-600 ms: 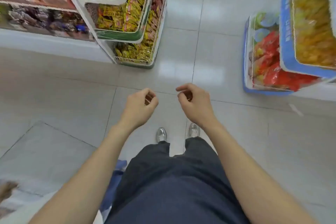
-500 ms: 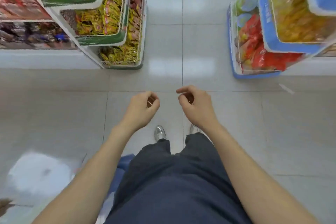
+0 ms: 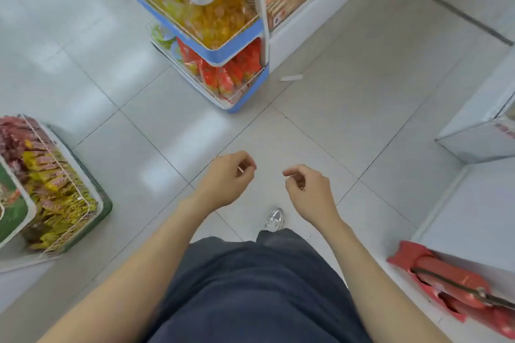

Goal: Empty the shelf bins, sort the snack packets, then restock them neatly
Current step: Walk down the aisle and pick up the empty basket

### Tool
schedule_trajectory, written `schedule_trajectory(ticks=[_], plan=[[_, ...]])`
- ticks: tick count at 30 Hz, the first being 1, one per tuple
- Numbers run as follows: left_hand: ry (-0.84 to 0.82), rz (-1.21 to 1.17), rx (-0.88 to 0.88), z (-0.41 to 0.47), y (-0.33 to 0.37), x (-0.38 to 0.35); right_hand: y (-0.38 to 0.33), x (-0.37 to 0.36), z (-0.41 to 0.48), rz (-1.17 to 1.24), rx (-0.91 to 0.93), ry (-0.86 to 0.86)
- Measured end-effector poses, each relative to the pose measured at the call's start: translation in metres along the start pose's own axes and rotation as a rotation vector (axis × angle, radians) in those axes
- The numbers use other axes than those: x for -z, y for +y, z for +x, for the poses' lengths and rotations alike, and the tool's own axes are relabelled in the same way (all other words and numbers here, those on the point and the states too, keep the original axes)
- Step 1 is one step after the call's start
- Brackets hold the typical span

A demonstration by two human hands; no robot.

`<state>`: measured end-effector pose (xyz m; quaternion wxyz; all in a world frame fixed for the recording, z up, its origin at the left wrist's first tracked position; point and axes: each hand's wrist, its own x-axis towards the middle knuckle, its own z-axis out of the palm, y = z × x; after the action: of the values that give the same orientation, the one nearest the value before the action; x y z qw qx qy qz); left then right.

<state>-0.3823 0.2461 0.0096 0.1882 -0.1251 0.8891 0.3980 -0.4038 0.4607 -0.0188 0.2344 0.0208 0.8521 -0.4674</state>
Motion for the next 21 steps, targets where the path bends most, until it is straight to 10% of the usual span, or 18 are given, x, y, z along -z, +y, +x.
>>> schedule_trajectory(ticks=[21], plan=[[-0.387,0.247,-0.353,0.360,0.310,-0.120,0.033,0.384,0.243,0.220,-0.153,0.526]])
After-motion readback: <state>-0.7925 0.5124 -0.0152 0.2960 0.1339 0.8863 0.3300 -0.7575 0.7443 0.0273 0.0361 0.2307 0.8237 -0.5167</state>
